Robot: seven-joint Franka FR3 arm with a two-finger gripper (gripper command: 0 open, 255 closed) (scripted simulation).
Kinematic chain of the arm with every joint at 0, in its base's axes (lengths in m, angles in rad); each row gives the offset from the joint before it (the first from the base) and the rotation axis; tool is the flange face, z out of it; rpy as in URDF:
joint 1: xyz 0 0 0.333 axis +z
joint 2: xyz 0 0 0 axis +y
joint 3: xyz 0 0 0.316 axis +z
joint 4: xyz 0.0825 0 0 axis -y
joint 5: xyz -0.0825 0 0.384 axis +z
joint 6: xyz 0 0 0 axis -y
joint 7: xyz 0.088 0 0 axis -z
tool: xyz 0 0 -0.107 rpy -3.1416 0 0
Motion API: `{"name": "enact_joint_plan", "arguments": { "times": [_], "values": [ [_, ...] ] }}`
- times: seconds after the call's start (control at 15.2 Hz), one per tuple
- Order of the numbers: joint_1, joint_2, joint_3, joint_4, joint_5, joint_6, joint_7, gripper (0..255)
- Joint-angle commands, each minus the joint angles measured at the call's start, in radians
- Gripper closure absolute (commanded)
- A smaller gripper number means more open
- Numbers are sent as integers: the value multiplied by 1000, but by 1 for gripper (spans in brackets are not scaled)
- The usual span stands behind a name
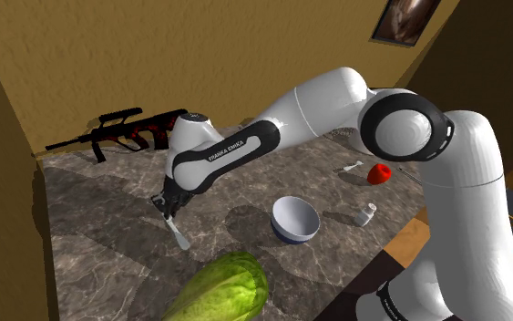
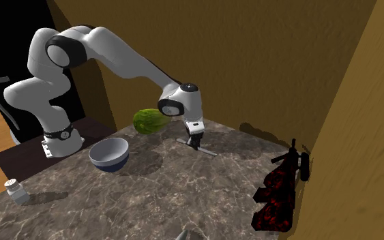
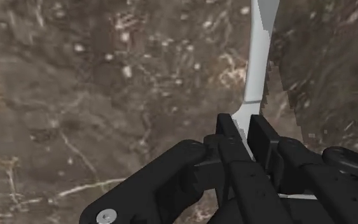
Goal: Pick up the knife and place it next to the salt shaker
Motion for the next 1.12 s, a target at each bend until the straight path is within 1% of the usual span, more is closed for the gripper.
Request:
{"name": "enact_joint_plan", "arguments": {
  "times": [0.0, 0.33, 0.59, 0.66, 0.73, 0.86, 0.92, 1.06],
  "values": [
    [2, 3, 2, 2, 0, 0, 0, 255],
    [2, 4, 2, -2, 1, 4, 0, 255],
    [-3, -35, 8, -7, 6, -29, 2, 255],
    [-1, -27, 6, -6, 5, -20, 2, 255],
    [-1, -27, 6, -6, 5, -20, 2, 0],
    [32, -63, 1, 3, -30, -127, 12, 0],
    [39, -70, 1, 7, -38, -151, 14, 0],
    [43, -52, -2, 7, -42, -133, 16, 0]
  ]
}}
